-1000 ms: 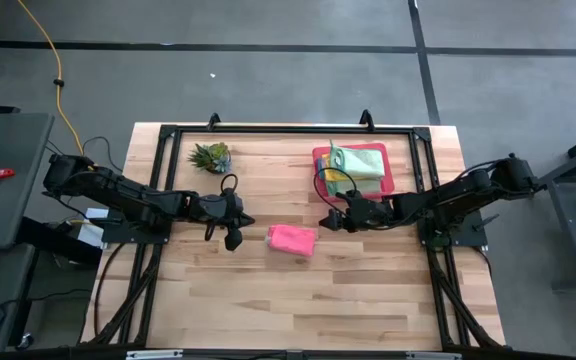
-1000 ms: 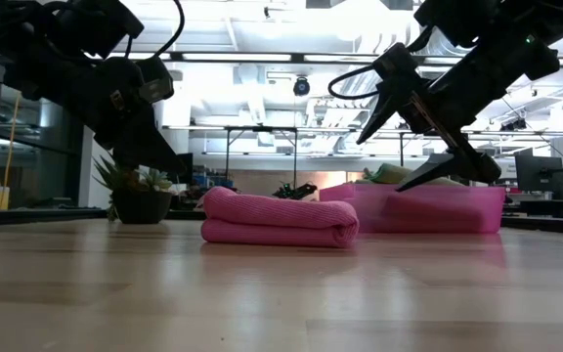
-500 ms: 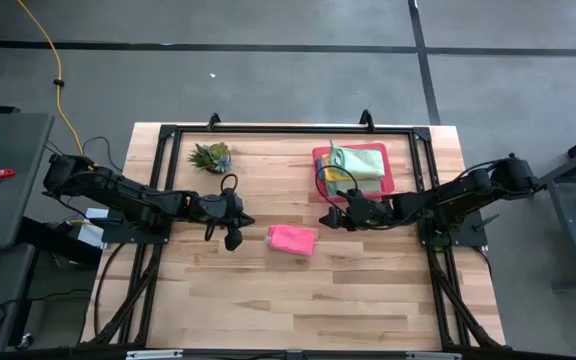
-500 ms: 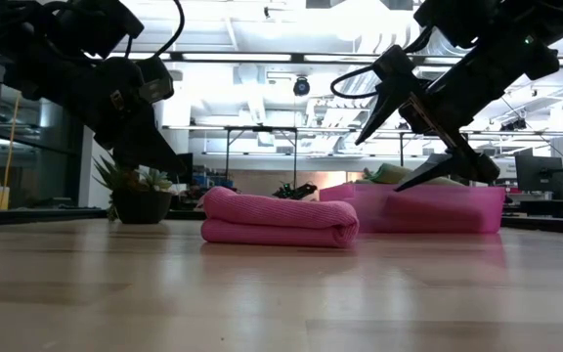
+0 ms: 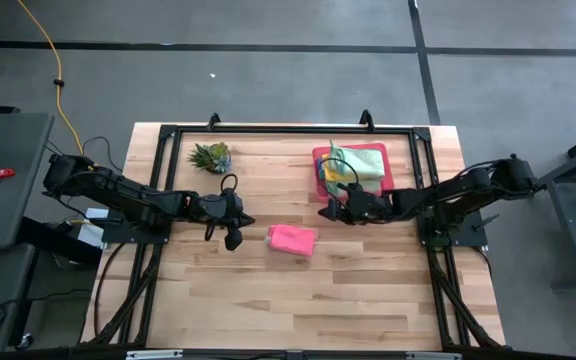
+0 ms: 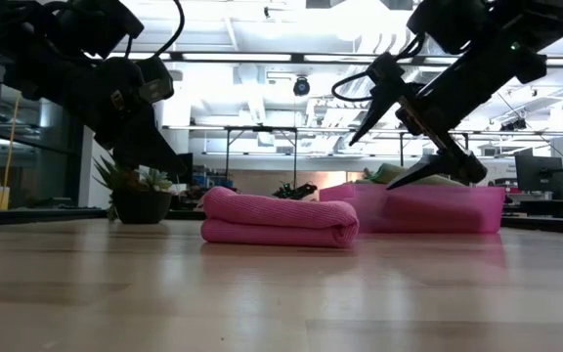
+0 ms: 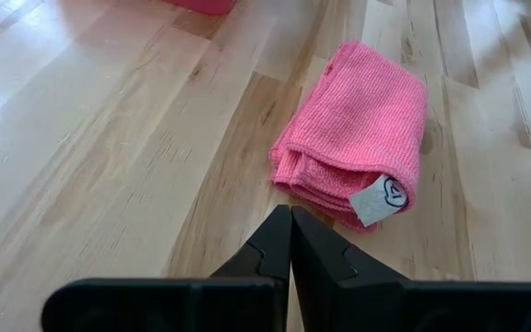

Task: Fold microfiber towels
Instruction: Put the folded pink microfiber cloth into the pink bin

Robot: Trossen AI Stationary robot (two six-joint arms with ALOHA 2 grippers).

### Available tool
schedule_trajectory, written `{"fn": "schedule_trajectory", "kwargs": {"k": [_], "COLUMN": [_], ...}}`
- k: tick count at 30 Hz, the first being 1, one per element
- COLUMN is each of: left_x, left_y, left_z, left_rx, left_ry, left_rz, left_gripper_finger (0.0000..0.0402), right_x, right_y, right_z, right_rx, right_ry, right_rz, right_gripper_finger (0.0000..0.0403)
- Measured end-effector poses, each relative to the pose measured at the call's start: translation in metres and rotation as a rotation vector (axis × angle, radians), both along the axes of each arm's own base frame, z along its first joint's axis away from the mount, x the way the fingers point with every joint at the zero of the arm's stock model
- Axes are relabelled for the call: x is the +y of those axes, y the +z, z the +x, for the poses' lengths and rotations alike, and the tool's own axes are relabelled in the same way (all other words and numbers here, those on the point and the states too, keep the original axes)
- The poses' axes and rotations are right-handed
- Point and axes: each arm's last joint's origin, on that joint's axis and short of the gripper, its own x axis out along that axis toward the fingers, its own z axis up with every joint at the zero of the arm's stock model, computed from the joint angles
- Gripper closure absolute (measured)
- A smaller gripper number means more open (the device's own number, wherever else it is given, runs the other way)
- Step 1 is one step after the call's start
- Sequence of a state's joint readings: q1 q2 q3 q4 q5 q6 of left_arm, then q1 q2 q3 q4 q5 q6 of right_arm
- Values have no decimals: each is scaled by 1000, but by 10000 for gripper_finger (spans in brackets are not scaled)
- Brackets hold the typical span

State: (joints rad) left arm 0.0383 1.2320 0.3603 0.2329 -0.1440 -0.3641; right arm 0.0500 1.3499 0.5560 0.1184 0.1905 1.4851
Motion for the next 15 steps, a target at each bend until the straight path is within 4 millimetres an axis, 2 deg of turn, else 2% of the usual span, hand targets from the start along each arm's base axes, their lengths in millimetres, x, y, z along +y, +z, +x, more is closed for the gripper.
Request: {"fn": "schedule_trajectory", "kwargs": {"k": [7, 15], "left_x": [1, 1], "left_y": [0, 0], "left_z": [0, 0], "left_rx": [1, 4], "left_ry": [17, 21], "left_rz": [13, 15], "left_gripper_finger": [401, 402], "right_x": [-9, -8], "right_y": [-1, -27], "right_z": [6, 28], "right_rx": [-43, -105], "right_ry": [-64, -64], "right_rz": [-14, 65], "right_gripper_finger": [75, 75]}}
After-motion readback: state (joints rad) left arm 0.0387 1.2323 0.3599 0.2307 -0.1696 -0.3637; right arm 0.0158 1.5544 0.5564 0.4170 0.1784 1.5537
